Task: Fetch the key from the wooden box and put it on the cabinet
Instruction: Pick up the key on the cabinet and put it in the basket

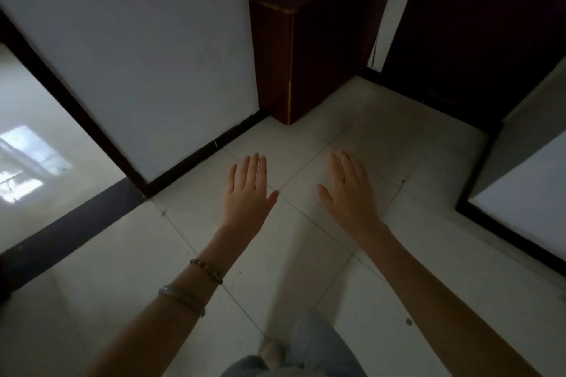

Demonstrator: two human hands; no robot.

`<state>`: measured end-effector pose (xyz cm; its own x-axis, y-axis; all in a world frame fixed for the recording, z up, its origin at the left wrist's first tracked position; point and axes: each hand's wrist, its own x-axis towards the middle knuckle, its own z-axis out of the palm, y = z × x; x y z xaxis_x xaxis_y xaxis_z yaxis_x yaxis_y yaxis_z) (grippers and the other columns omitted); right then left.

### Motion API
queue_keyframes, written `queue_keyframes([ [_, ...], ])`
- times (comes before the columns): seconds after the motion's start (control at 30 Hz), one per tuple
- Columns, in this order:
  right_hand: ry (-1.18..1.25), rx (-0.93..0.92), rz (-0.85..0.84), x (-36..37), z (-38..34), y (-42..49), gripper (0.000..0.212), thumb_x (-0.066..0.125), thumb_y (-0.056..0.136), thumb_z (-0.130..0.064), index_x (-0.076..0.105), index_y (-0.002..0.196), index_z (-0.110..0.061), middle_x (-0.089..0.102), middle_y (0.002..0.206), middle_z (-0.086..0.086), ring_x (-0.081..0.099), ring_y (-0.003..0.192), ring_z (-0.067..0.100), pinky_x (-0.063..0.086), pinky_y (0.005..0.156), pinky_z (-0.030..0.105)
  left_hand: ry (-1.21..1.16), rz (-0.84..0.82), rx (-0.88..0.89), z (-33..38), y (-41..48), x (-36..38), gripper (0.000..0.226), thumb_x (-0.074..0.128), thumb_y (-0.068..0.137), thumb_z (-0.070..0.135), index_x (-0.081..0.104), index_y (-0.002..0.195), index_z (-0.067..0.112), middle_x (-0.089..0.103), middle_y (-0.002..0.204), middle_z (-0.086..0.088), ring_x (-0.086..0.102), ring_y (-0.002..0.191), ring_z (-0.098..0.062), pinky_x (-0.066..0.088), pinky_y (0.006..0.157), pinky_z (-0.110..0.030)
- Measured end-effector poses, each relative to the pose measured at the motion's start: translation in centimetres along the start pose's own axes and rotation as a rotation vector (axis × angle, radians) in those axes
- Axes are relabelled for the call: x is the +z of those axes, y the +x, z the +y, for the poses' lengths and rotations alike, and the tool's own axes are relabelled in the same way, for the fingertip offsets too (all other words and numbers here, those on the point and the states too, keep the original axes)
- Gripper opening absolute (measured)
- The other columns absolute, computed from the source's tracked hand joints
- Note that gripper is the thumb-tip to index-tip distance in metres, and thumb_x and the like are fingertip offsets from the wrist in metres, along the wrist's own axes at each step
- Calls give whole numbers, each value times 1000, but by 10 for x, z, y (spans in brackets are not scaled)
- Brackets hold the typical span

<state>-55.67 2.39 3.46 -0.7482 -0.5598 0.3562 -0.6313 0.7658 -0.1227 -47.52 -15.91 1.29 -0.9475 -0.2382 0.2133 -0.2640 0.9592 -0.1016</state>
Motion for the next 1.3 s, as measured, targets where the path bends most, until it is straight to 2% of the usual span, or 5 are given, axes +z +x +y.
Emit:
queue_keyframes([
  [0.13, -9, 16, 2, 21, 31, 54, 69, 74, 73, -21, 42, 126, 8, 52, 126, 30, 50, 117, 42, 44, 97, 54, 8, 0, 25, 5, 65, 18, 75, 43, 92, 49, 17, 144, 1, 27, 151, -17, 22, 139, -31, 5, 114, -44],
  [0.37, 7, -17, 45, 57, 95, 178, 69, 78, 69, -20, 46, 122, 9, 55, 122, 31, 53, 112, 42, 45, 93, 52, 7, -23, -41, 16, 202, 55, 75, 42, 92, 49, 14, 145, 3, 23, 153, -16, 18, 141, -29, -1, 112, -42],
  [0.7, 46, -45, 31, 96, 187, 329, 70, 80, 66, -19, 46, 121, 8, 56, 119, 31, 56, 109, 42, 47, 89, 53, -39, -3, -84, 35, 368, 87, 72, 50, 90, 46, 26, 142, 1, 36, 146, -18, 32, 135, -31, 21, 113, -46],
  [1.03, 77, -79, -9, 151, 223, 452, 67, 73, 75, -19, 41, 128, 7, 49, 128, 32, 48, 118, 43, 41, 97, 53, -37, 38, -129, 10, 498, 126, 73, 55, 87, 46, 31, 140, 1, 41, 143, -18, 35, 134, -31, 13, 112, -44],
  [1.3, 59, -56, -12, 202, 235, 582, 65, 69, 79, -21, 39, 131, 5, 46, 134, 29, 43, 124, 40, 38, 101, 52, -72, 87, -90, -33, 640, 156, 72, 56, 86, 45, 34, 137, -1, 43, 141, -20, 38, 131, -34, 25, 111, -48],
])
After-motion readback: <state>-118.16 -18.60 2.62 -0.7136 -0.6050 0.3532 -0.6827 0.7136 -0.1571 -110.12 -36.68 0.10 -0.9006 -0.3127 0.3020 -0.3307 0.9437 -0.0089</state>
